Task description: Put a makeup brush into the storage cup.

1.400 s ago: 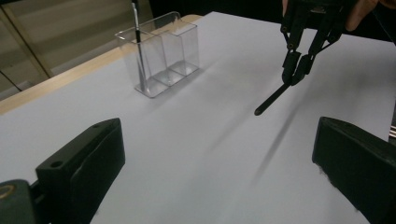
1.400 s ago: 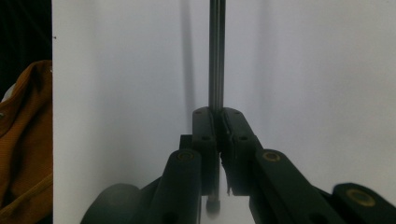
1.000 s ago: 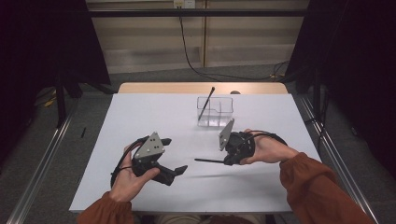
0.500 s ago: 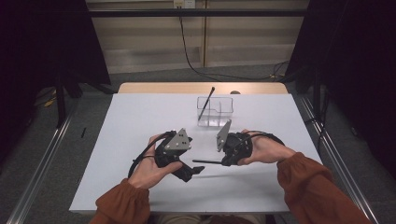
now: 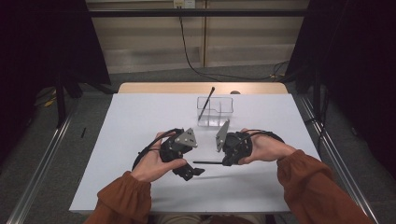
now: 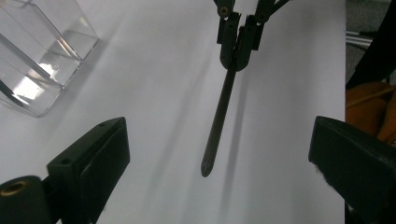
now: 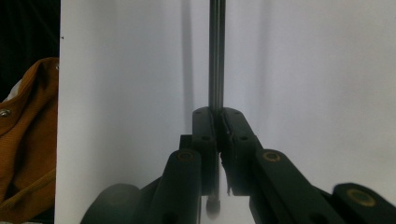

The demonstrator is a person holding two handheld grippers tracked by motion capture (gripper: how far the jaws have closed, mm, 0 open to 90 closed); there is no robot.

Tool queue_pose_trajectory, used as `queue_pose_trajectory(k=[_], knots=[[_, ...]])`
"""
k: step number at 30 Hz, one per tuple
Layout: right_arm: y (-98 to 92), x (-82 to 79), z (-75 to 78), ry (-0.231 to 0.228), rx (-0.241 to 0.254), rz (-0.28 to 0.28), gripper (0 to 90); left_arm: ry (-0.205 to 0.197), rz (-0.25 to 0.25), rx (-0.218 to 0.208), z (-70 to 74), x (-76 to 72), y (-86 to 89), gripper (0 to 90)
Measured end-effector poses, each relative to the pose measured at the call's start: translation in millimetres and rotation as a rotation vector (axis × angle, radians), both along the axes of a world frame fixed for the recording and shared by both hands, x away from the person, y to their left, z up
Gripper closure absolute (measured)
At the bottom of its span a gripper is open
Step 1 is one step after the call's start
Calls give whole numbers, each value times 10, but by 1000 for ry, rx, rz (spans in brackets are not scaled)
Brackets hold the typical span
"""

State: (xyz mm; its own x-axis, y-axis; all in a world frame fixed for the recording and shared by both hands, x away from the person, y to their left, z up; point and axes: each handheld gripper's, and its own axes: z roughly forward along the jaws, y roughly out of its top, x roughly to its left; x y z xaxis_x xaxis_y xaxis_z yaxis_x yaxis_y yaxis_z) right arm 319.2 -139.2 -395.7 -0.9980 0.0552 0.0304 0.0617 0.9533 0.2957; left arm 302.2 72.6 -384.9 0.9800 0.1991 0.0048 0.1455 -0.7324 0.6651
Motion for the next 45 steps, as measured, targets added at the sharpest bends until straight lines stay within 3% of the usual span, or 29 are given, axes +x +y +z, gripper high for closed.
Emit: queue_pose_trajectory(k=[3,10,16,18,21,23,27,31,34,35,39,41,43,45], knots=[[15,-3,-4,5,-15,-6,848,4,-1,22,-30,30,-14,57],[37,18,3,0,-25,2,848,76,12,62,-70,124,-20,58],[60,30,-11,0,-30,4,848,98,-32,133,-90,149,-71,92],[70,36,-23,1,-33,8,848,97,-67,167,-97,156,-92,96],[85,43,-36,3,-42,13,848,99,-106,178,-104,155,-122,100],[88,47,-33,2,-44,19,848,95,-116,221,-102,149,-154,100],[82,47,-23,7,-41,13,848,78,-123,248,-114,144,-191,102],[82,42,-21,4,-40,15,848,88,-131,275,-133,162,-206,187],[92,38,-24,8,-42,15,848,85,-117,258,-133,178,-210,270],[94,40,-27,7,-43,19,848,106,-126,254,-130,187,-213,304],[110,43,-39,5,-38,27,848,113,-128,267,-153,223,-230,447],[116,45,-45,5,-35,29,848,120,-107,251,-169,239,-236,462],[120,39,-49,5,-36,26,848,131,-116,254,-168,261,-238,542],[120,39,-44,3,-34,25,848,138,-117,259,-176,268,-248,552]])
